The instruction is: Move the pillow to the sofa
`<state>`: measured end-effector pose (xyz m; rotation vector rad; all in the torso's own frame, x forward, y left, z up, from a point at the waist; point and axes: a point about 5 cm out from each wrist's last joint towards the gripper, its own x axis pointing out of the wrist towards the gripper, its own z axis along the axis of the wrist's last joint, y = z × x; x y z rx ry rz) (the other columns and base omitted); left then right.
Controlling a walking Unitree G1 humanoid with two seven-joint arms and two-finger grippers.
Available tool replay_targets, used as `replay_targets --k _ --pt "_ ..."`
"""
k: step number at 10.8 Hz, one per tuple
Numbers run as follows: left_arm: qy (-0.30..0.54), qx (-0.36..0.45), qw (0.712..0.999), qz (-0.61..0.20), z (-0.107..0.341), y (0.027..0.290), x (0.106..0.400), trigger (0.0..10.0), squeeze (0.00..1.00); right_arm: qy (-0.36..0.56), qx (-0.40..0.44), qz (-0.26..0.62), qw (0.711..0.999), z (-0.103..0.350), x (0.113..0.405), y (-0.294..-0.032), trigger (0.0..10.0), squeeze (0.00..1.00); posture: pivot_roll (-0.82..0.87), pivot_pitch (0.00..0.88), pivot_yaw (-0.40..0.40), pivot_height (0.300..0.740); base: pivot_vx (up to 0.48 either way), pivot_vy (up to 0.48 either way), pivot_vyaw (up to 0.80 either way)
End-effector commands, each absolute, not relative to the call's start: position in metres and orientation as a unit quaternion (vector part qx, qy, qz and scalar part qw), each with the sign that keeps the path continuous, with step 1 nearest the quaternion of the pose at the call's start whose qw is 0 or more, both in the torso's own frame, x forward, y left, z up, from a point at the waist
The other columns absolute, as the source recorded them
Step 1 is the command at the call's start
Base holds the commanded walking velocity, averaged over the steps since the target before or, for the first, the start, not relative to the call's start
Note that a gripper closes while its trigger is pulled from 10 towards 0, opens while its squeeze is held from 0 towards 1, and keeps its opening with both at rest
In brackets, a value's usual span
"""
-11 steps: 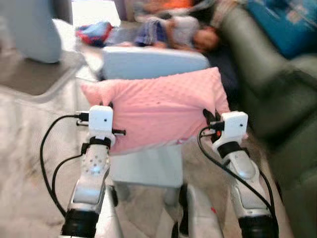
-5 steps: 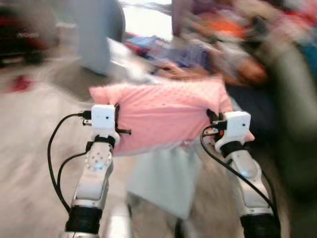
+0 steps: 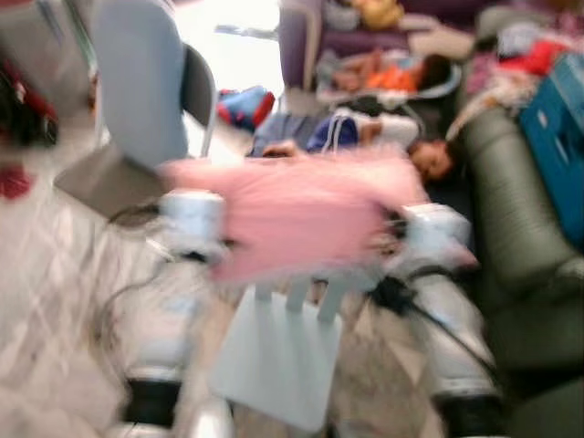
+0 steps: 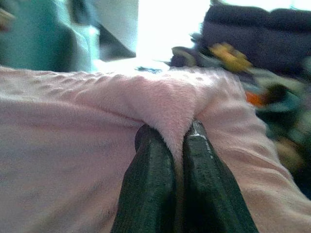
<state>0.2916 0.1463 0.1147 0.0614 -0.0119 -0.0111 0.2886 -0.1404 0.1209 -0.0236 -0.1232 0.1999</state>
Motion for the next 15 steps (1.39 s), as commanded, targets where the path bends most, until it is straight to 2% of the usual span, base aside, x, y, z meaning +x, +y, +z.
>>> replay_targets --k 1,3,4,6,10,15 --pt "-0.012 0.024 0.999 -0.032 0.1186 0.1320 0.2915 10.0 0.00 -0.062 -0.019 0.074 0.995 0.1205 0.2851 -0.1565 10.0 0.00 -0.05 0.032 -0.030 0.740 0.000 0.000 0.00" --pt "-0.010 0.021 0.999 -0.038 0.1183 0.1301 0.2908 10.0 0.00 -0.053 -0.017 0.070 0.996 0.1178 0.2845 -0.1568 10.0 0.00 -0.05 0.036 -0.029 0.740 0.000 0.000 0.00" --pt "-0.009 0.018 0.999 -0.040 0.1185 0.1300 0.2909 10.0 0.00 -0.048 -0.013 0.068 0.996 0.1166 0.2854 -0.1567 10.0 0.00 -0.05 0.038 -0.028 0.740 0.000 0.000 -0.80" --pt "-0.006 0.016 0.999 -0.040 0.1182 0.1297 0.2907 10.0 0.00 -0.050 -0.014 0.069 0.996 0.1171 0.2850 -0.1565 10.0 0.00 -0.05 0.040 -0.028 0.740 -0.287 0.000 -0.80" --pt "-0.002 0.014 0.999 -0.039 0.1179 0.1286 0.2902 10.0 0.00 -0.044 -0.014 0.069 0.997 0.1150 0.2845 -0.1569 10.0 0.00 -0.05 0.044 -0.027 0.740 -0.339 0.000 -0.23" --pt "0.001 0.013 0.999 -0.041 0.1175 0.1270 0.2912 10.0 0.00 -0.042 -0.015 0.068 0.997 0.1148 0.2854 -0.1575 10.0 0.00 -0.05 0.044 -0.029 0.740 -0.341 0.000 -0.63"
